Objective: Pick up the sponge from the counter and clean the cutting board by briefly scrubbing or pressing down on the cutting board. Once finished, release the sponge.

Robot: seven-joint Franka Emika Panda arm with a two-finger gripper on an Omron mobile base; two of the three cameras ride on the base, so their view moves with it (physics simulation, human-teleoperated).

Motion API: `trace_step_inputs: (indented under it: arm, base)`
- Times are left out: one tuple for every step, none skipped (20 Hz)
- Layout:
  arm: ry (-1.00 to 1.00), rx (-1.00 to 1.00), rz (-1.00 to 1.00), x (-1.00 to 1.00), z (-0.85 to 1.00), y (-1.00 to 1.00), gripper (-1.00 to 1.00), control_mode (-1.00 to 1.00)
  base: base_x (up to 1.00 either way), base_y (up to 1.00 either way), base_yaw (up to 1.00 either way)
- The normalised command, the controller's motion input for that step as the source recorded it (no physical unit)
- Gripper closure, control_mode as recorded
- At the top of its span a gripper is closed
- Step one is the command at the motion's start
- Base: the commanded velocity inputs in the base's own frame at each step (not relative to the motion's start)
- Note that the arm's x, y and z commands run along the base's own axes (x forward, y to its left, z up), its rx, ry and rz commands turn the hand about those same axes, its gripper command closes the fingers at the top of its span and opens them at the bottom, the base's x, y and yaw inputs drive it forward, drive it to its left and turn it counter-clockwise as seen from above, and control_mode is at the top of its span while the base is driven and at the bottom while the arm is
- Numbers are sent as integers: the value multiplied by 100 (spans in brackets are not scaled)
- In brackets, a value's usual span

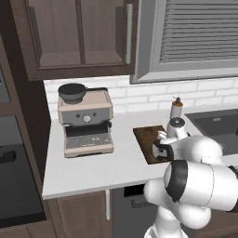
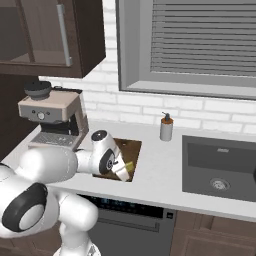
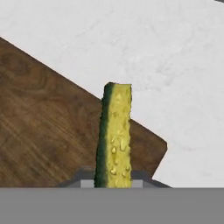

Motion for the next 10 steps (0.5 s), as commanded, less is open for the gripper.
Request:
trace_step_inputs:
  arm:
    - [0,0,-3,0,0,-27,100,-100]
    - [0,0,-4,13,0,0,100,-100]
    - [0,0,-4,39,0,0,100,-100]
    - [0,0,-4,54,0,0,100,-100]
    - [0,0,-5,59,0,10,100,-100]
    - [0,0,-5,63,0,14,100,-100]
    - [0,0,-5,66,0,16,100,-100]
    - [0,0,-5,66,0,16,100,-100]
    - [0,0,-5,67,0,16,100,-100]
    - [0,0,-5,65,0,13,100,-100]
  base:
    - [0,0,0]
    - [0,0,0]
    - [0,0,0]
    - [0,0,0]
    - [0,0,0]
    - [0,0,0]
    - [0,0,0]
    - [0,0,0]
    - [0,0,0]
    - [0,0,0]
